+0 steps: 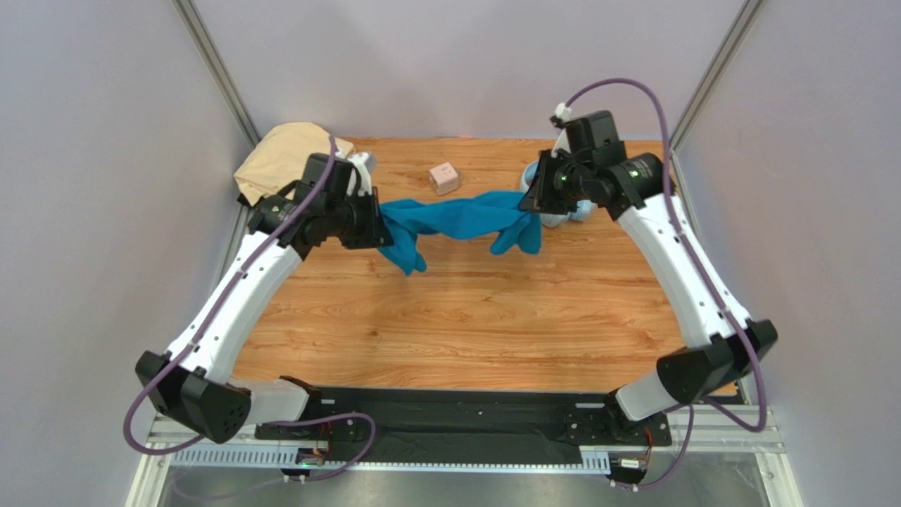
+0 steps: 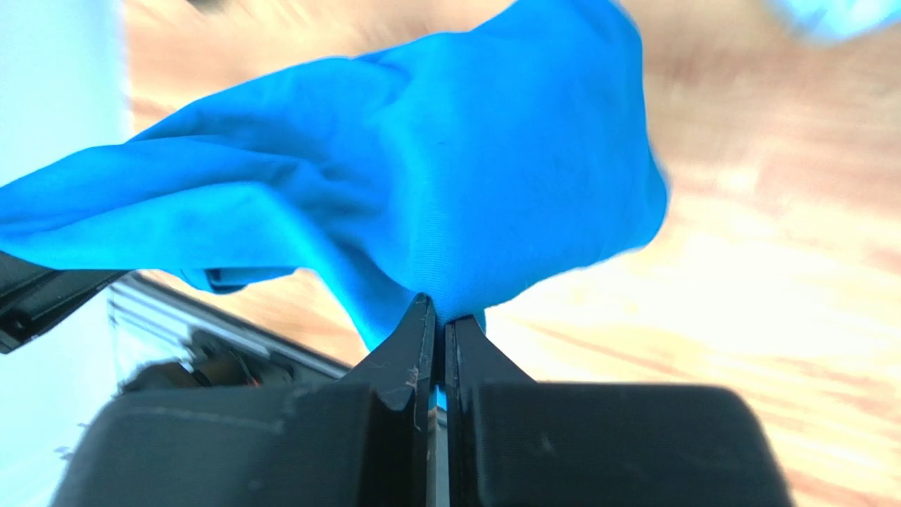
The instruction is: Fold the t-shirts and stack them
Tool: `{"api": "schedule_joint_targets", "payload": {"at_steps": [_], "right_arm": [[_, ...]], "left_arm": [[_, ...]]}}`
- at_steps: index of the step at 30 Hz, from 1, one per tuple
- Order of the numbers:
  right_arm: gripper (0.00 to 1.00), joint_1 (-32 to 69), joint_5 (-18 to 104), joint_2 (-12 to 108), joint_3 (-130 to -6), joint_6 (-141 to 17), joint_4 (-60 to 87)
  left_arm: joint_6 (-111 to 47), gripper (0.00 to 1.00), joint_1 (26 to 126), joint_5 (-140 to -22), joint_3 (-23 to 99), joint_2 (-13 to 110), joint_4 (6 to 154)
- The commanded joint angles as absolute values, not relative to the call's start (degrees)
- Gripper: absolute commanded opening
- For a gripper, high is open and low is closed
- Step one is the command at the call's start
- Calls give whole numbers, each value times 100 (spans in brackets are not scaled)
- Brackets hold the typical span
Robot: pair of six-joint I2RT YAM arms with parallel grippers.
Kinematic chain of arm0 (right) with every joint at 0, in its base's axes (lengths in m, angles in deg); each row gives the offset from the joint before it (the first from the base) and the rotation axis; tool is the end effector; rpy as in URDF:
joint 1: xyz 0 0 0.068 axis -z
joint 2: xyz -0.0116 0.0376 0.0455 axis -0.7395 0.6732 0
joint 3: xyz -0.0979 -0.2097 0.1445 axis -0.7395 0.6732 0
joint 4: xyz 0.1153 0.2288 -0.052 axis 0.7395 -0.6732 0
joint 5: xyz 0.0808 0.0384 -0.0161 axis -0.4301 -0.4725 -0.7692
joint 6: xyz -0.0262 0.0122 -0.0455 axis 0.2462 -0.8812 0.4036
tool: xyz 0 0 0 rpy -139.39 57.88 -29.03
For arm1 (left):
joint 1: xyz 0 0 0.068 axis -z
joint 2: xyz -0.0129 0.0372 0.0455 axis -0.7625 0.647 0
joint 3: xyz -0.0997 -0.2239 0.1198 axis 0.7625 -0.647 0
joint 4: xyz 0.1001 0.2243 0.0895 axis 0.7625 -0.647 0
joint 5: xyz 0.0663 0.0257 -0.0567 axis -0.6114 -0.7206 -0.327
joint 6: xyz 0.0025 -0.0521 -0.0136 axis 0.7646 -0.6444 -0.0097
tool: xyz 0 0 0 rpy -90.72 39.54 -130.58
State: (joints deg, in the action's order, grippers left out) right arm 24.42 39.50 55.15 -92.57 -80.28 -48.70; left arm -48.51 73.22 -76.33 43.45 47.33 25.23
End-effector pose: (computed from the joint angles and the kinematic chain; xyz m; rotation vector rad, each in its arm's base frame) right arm 0.2806 0.1283 0.4015 -0.0448 2.5359 0.5984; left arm 0.2356 -0.1115 0.3583 0.0069 2.5241 -0.6645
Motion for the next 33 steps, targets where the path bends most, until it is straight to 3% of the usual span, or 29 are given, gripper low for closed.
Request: {"api": "schedule_joint_targets", "payload": {"at_steps": [1,7,23,33], "right_arm": [[0,2457,4747,4654,-9688,-8260,-4458],[0,2633,5565,3933,-9890,-8138,-4087],[0,2835,6304,3529,-10198,-7769,-4658],[0,2844,6499,3563,-10304,-7873,-5343]], "left_arm": [[-4622,0,7324,-8728,5533,4332,1634],[-4217,0,7289,-8933,6037,4191,1343],[-3470,0,7236,-9759,5282,3110,1158],[-3382,0,7236,-8979,4876,2574,1176]]}}
